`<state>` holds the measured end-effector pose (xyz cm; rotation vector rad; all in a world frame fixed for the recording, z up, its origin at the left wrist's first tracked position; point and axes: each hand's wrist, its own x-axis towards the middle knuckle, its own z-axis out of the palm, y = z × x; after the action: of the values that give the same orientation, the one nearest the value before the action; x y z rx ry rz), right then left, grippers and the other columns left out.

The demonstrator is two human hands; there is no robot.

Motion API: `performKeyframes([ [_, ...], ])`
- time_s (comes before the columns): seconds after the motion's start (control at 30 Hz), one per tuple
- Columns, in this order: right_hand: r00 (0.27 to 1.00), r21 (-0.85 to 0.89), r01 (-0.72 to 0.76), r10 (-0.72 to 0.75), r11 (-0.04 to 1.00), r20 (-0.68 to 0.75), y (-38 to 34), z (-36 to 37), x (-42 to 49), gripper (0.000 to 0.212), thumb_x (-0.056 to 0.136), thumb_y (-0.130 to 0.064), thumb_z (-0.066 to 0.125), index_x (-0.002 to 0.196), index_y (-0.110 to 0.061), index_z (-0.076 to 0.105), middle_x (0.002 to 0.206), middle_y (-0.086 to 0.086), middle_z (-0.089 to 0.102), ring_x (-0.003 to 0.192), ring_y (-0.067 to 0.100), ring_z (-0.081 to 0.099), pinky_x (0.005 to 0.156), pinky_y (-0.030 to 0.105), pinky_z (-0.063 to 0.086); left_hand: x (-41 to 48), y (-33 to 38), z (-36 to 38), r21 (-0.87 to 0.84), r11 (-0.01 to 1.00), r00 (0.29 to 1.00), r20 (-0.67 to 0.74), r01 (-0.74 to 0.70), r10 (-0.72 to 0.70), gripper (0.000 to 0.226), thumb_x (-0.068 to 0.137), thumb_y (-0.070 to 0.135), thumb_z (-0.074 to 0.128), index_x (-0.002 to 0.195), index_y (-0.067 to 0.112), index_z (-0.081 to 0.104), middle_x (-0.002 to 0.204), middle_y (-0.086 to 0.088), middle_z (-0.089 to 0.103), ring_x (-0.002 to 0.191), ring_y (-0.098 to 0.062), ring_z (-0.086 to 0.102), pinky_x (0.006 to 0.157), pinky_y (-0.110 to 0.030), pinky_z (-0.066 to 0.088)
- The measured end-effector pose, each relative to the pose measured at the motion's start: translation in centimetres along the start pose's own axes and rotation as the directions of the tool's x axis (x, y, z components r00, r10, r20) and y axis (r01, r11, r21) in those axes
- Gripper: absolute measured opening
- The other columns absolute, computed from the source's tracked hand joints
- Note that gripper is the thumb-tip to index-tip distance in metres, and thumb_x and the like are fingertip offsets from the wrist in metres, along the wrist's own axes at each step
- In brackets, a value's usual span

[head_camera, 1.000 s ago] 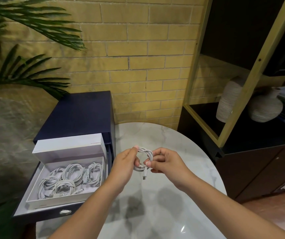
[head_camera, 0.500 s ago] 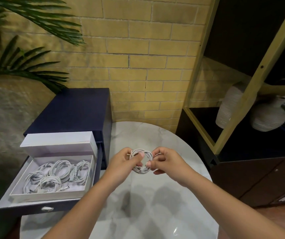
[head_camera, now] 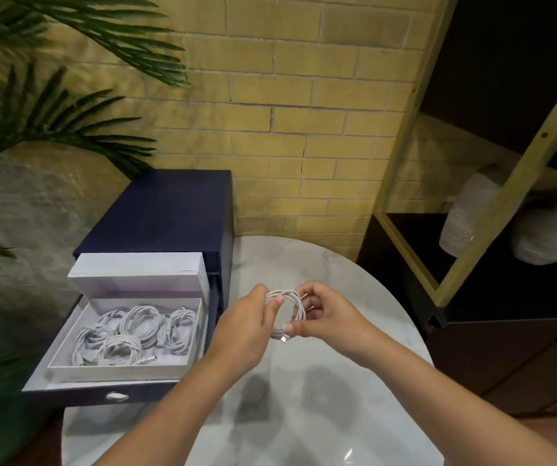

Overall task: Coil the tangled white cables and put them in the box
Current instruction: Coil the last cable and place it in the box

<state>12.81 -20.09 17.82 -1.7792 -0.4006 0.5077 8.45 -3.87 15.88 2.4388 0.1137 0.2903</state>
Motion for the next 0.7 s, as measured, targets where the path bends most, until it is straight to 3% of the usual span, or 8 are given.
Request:
performKeyframes([
  [0.13,0.996,-0.079,0.040,-0.046,0.996,-0.080,-1.2,3.6,0.9,0.044,0.070,-0.010,0.084,0.103,-0.012,0.055,0.083,0.003,0.062,0.065,0.001,0.059,0.063,0.018,0.050,-0.1,-2.3,-2.3,-0.064,0.998,0.999,-0.027,-0.024,0.022,0.033,0.099,0.047,0.033,0.086,0.019,0.046,0.072,0.000,0.059,0.069,-0.021,0.056,0.065,-0.042,0.047],
  [0.33,0.980,-0.172,0.063,-0.094,0.983,-0.177,-2.3,11.1,3.0,0.041,0.069,-0.027,0.085,0.098,-0.020,0.058,0.086,0.003,0.067,0.066,0.004,0.059,0.069,0.028,0.054,-0.7,-7.8,-6.7,-0.058,0.998,0.999,-0.036,-0.008,0.006,0.033,0.099,0.046,0.034,0.080,0.021,0.042,0.072,0.000,0.057,0.071,-0.023,0.054,0.062,-0.040,0.041],
  [0.4,0.973,-0.208,0.074,-0.116,0.975,-0.198,-2.5,13.7,3.8,0.040,0.069,-0.031,0.085,0.098,-0.024,0.058,0.083,-0.001,0.067,0.066,0.004,0.059,0.069,0.030,0.055,-1.0,-10.0,-8.5,-0.029,1.000,1.000,-0.010,0.005,-0.006,0.034,0.098,0.047,0.035,0.080,0.021,0.044,0.073,0.001,0.058,0.072,-0.023,0.055,0.062,-0.038,0.040],
  [0.57,0.975,-0.399,0.080,-0.155,0.914,-0.161,-2.6,18.1,5.4,0.042,0.072,-0.027,0.082,0.103,-0.026,0.054,0.087,-0.011,0.064,0.070,0.000,0.059,0.064,0.014,0.048,-0.7,-14.7,-12.9,0.052,0.998,0.986,0.166,-0.019,0.010,0.035,0.095,0.048,0.046,0.072,0.023,0.058,0.071,0.004,0.059,0.071,-0.014,0.056,0.067,-0.036,0.045],
  [0.7,0.980,-0.555,0.042,-0.142,0.831,-0.138,-1.9,20.0,6.2,0.043,0.076,-0.028,0.079,0.110,-0.026,0.053,0.092,-0.015,0.057,0.076,0.000,0.054,0.062,0.009,0.040,-0.4,-16.9,-14.3,0.089,0.995,0.970,0.240,-0.054,0.031,0.038,0.092,0.045,0.057,0.059,0.026,0.059,0.070,0.001,0.057,0.070,-0.014,0.054,0.059,-0.030,0.039],
])
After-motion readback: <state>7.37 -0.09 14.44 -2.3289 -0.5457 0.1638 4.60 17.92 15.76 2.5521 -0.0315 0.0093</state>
